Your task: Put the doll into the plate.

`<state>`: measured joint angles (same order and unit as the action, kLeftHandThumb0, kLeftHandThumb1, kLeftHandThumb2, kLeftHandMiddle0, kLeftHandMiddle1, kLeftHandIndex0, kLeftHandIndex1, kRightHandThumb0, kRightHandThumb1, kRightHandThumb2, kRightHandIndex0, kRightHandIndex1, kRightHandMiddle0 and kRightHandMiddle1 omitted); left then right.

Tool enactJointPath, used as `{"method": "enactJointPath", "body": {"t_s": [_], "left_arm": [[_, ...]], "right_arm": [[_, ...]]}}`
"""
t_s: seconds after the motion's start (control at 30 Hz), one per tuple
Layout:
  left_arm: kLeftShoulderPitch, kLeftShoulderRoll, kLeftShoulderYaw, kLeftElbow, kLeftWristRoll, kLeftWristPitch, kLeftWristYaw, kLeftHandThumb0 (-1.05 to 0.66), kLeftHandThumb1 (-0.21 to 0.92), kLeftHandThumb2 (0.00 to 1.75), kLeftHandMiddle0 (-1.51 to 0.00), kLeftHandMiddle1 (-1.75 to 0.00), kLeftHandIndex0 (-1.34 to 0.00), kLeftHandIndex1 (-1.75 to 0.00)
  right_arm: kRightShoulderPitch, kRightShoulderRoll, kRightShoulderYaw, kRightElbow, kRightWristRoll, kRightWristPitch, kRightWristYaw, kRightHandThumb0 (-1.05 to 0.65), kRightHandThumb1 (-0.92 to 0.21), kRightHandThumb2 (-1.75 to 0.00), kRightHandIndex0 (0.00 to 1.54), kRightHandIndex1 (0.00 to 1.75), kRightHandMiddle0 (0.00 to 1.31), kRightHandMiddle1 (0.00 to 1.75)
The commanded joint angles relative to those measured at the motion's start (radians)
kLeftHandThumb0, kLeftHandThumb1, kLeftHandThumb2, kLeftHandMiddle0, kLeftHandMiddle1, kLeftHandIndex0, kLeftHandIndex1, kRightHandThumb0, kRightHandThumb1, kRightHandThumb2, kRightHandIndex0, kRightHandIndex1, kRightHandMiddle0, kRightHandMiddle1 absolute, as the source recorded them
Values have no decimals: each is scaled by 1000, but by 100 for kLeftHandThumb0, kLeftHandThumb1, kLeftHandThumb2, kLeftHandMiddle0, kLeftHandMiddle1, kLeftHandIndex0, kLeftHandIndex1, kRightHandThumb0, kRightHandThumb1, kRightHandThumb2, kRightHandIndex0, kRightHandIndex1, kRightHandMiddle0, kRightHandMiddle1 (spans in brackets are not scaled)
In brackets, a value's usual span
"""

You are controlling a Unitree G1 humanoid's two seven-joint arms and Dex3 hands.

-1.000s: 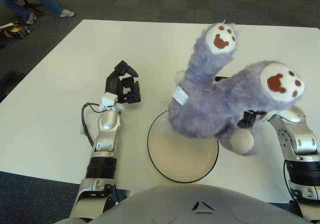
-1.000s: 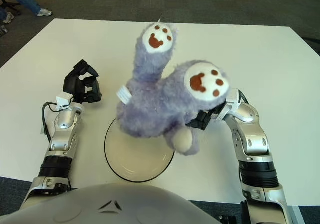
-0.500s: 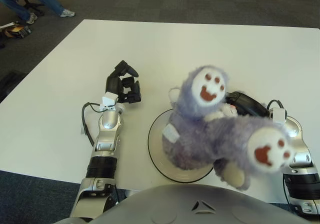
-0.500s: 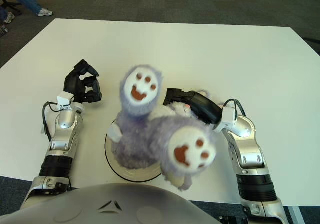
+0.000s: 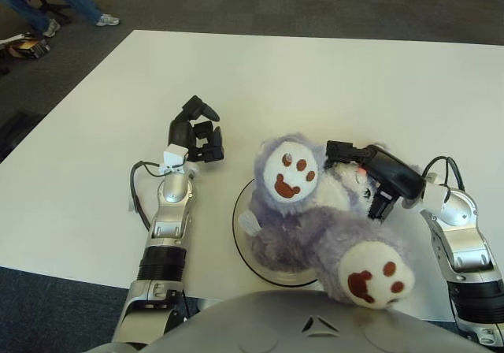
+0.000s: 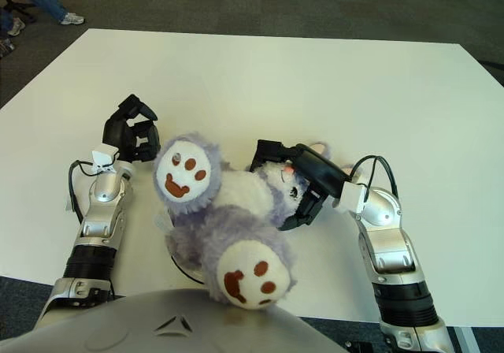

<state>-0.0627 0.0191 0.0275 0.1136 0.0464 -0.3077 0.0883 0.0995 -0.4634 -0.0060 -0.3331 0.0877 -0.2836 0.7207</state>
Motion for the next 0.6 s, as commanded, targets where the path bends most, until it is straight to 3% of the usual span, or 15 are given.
{"method": "enactJointPath", "body": {"t_s": [0.0,0.57], "left_arm": [[111,-35,-15,74,4,13,10,-48,31,132,-130,-175,-62,-175],[117,-34,-26,68,25,9,18,-49,31,132,-130,-175,-62,-175]], "right_arm": [[-3,-17,8,-15,-15,-21,-13,-1,-40,-95,68,121,75,145],[-22,-13,40,14,15,-102,-33,-1,-45,-89,67,119,70,147]]}}
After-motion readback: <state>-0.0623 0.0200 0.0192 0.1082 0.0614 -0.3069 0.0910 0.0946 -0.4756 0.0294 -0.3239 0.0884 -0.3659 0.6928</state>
